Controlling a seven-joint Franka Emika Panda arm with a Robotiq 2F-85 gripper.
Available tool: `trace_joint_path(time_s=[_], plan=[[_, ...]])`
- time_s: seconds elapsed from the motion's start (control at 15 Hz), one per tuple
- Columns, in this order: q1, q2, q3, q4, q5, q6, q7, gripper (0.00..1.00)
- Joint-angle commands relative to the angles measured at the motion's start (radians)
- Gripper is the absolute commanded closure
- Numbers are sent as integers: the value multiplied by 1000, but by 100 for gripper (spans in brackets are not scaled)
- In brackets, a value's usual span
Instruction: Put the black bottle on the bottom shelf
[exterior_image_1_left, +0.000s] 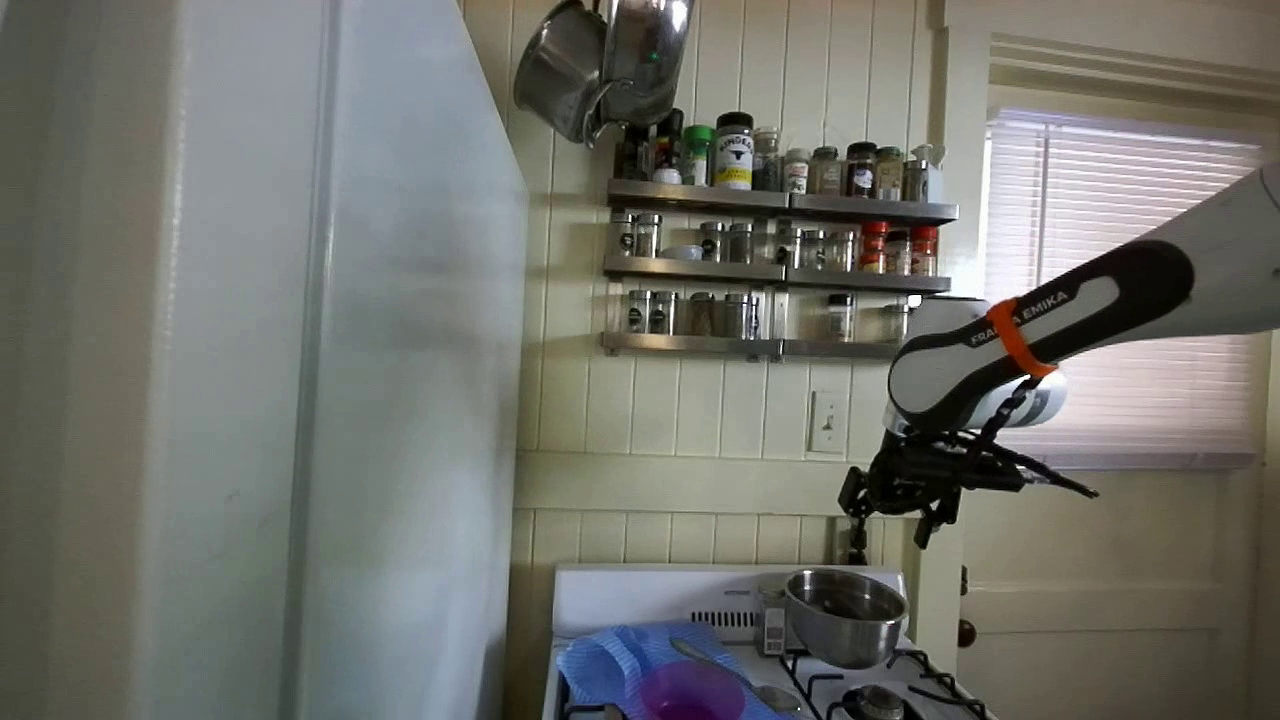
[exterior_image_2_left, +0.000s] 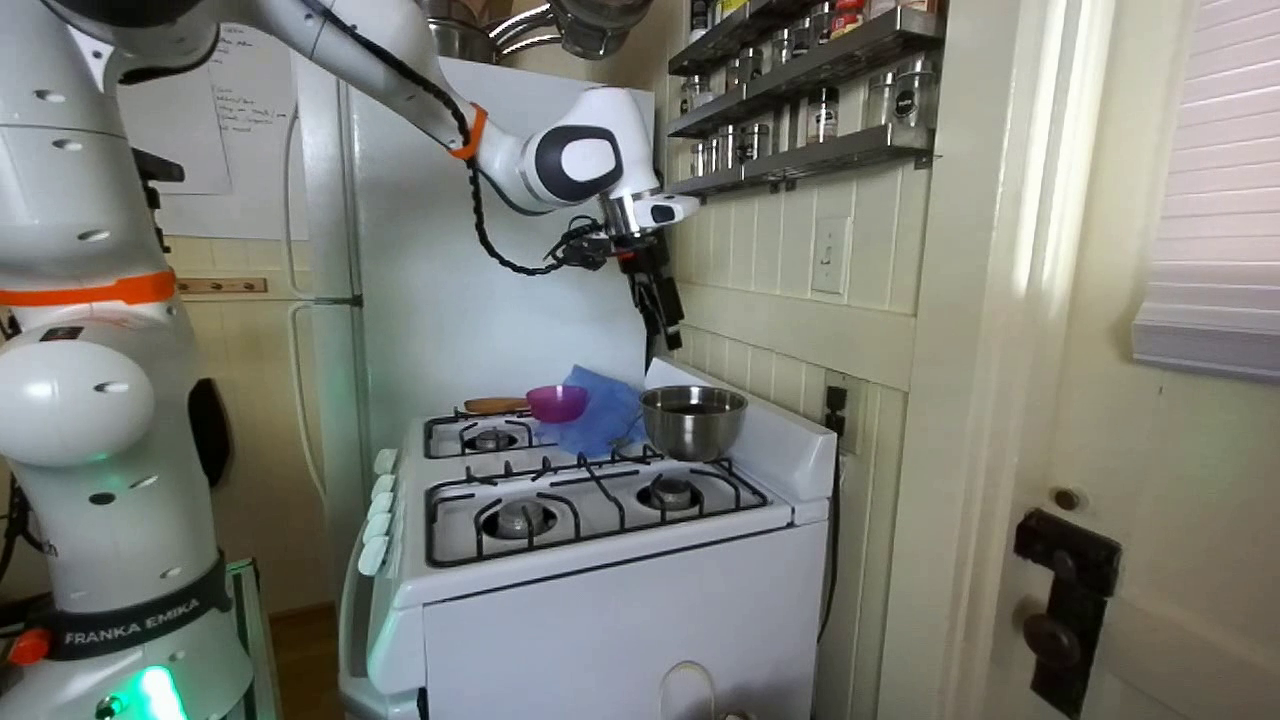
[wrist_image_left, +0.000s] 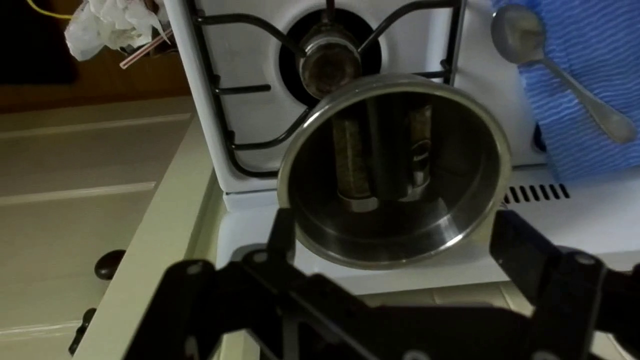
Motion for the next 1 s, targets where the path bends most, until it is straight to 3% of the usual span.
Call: trace_joint_path(time_s=[0.0, 0.4, 0.93], plan=[[6, 111, -23, 73, 0, -32, -11, 0], [14, 93, -33, 45, 0, -5, -4, 0], [26, 268, -40, 155, 12, -8, -4, 0]])
